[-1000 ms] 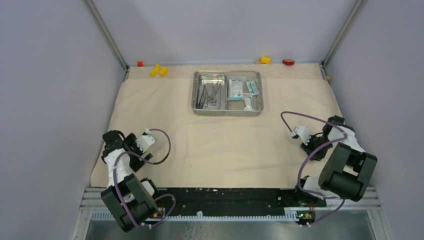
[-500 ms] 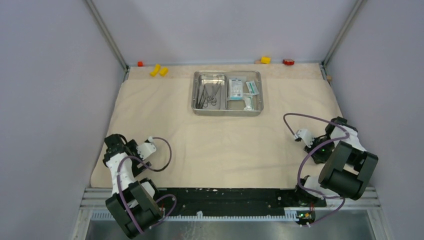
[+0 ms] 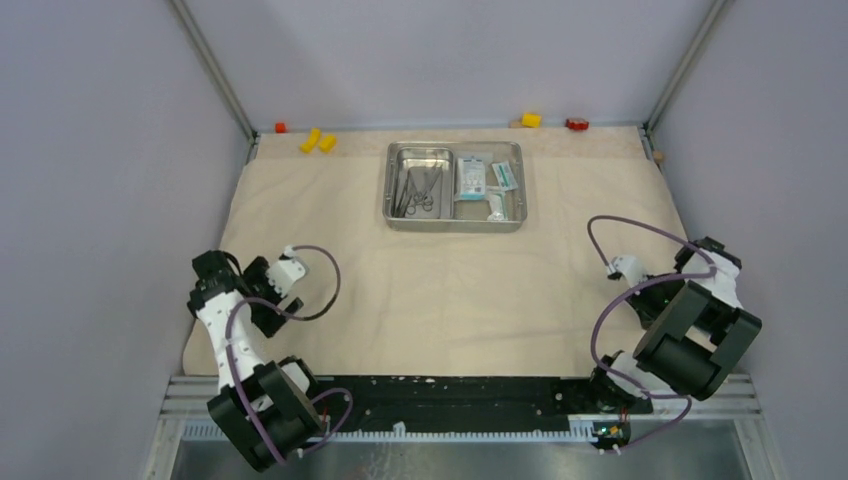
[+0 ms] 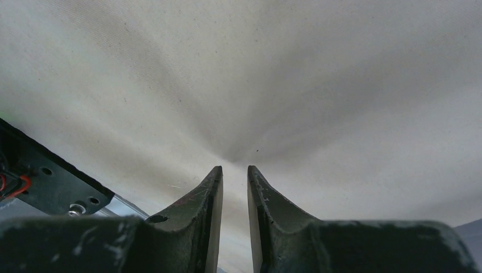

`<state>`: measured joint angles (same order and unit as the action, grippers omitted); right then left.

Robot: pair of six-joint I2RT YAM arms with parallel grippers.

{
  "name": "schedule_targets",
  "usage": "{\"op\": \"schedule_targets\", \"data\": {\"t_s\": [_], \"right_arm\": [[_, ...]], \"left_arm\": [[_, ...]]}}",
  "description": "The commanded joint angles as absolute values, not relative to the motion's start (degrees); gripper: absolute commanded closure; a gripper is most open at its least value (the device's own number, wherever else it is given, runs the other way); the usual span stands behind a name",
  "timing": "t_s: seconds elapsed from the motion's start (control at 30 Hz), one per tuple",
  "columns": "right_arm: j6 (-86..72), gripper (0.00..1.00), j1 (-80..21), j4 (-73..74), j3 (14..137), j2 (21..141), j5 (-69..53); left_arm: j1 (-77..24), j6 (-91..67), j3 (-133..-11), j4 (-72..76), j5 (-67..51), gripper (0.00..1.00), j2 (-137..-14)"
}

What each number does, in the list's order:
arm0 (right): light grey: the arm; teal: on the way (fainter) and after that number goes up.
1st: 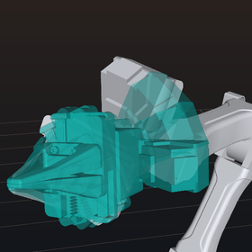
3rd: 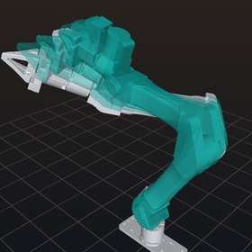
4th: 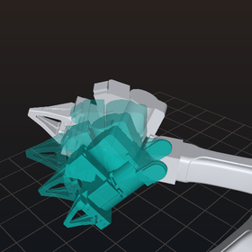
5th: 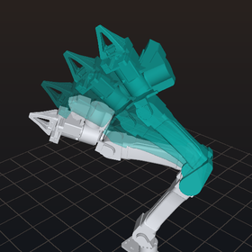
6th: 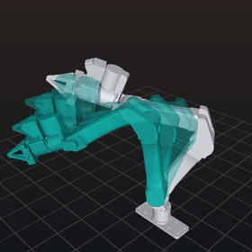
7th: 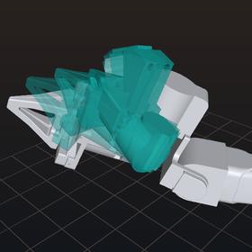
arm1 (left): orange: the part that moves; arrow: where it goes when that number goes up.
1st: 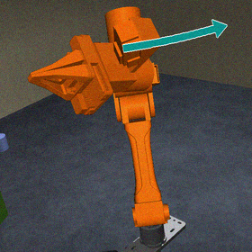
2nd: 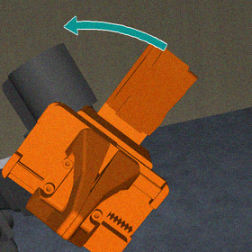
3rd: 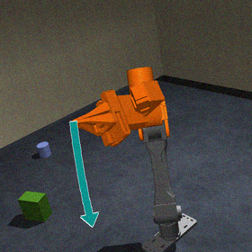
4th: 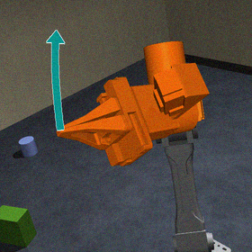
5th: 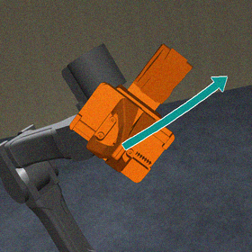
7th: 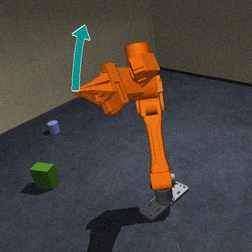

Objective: Open and lay out the surgical kit
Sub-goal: Smooth out the surgical kit at the center of the board.

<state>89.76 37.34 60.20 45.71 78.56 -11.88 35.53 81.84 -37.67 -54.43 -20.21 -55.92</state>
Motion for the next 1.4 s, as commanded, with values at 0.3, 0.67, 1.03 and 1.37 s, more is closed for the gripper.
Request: {"op": "schedule_targets", "data": {"t_s": [0.3, 0.67, 1.03, 1.37], "right_arm": [[95.7, 0.78, 44.8, 54.7, 38.8, 79.9, -8.7], [98.0, 0.77, 49.0, 49.3, 36.6, 82.8, -2.5], [99.6, 0.78, 49.3, 49.5, 34.2, 79.6, 1.7], [95.5, 0.74, 47.3, 67.0, 53.9, 80.7, -20.3]], "left_arm": [[34.6, 55.8, -44.1, -26.4, -38.0, 0.01, -73.3], [33.9, 56.3, -45.8, -20.6, -23.8, 0.01, -87.8], [33.9, 62.8, -41.9, -21.5, -17.9, 0.01, -86.1], [33.0, 55.4, -53.7, -28.6, -33.3, 0.01, -84.7]]}}
